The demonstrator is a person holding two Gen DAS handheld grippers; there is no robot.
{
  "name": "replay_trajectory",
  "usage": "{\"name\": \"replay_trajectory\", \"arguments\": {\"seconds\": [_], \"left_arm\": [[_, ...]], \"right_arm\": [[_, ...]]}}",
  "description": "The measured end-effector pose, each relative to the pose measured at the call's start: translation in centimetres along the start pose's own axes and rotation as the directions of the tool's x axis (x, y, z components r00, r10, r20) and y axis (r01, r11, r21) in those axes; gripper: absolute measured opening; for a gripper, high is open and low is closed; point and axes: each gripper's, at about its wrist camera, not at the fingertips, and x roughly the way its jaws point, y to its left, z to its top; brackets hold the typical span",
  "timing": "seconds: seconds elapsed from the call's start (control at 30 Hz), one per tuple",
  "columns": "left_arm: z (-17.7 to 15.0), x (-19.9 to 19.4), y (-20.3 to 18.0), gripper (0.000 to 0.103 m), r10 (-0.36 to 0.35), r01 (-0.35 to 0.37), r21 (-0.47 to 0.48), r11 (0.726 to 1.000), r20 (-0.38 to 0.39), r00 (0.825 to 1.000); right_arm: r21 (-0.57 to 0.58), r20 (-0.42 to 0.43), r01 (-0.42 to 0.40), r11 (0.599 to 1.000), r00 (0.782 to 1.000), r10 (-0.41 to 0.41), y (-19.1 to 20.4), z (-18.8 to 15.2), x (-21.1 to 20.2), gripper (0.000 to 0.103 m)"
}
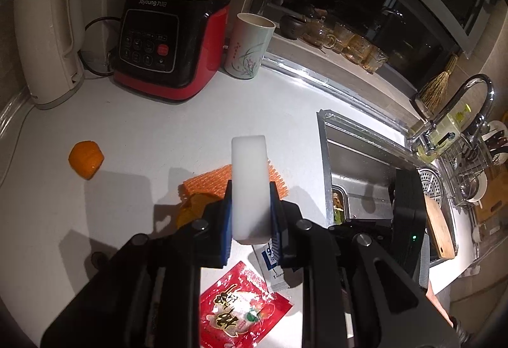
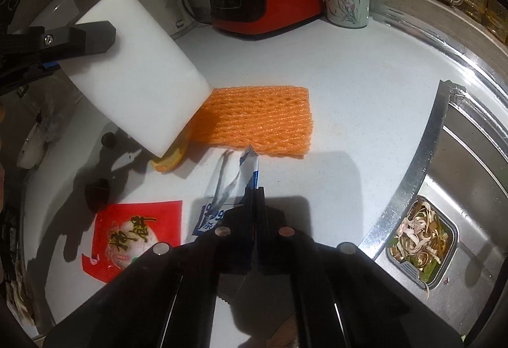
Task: Collect trash
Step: 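Carry the foam block and wipes packet down over the bin and open both grippers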
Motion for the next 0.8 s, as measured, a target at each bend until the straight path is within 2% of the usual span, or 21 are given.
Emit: {"name": "replay_trajectory", "arguments": {"seconds": [0.23,0.43,0.63,0.8], "left_arm": [[-2.1,-4.5,-0.9,0.019,-0.035,0.032,0.054,0.998,0.044,0.998],[-5.6,-8.1,-2.6,0.019,-0.066,0.062,0.079,0.995,0.051,0.996],[-11.7,-10.8,-4.8,0.019,-0.059,0.057,0.051,0.997,0.045,0.997],[-18.5,-12.3,-7.1,0.019,0.006,-0.007,0.022,1.0,0.025,1.0]], "right_arm": [[-0.027,0.084,0.062,0.998,0.995,-0.06,3.8,-1.4,-5.3,0.002],[-0.025,0.115,0.088,0.996,0.99,-0.085,6.9,-4.9,-9.3,0.002],[-0.058,0.1,0.067,0.996,0.993,-0.061,9.5,-10.4,-12.6,0.002],[-0.102,0.044,0.026,0.994,0.999,-0.021,10.9,-16.4,-14.2,0.002]]}}
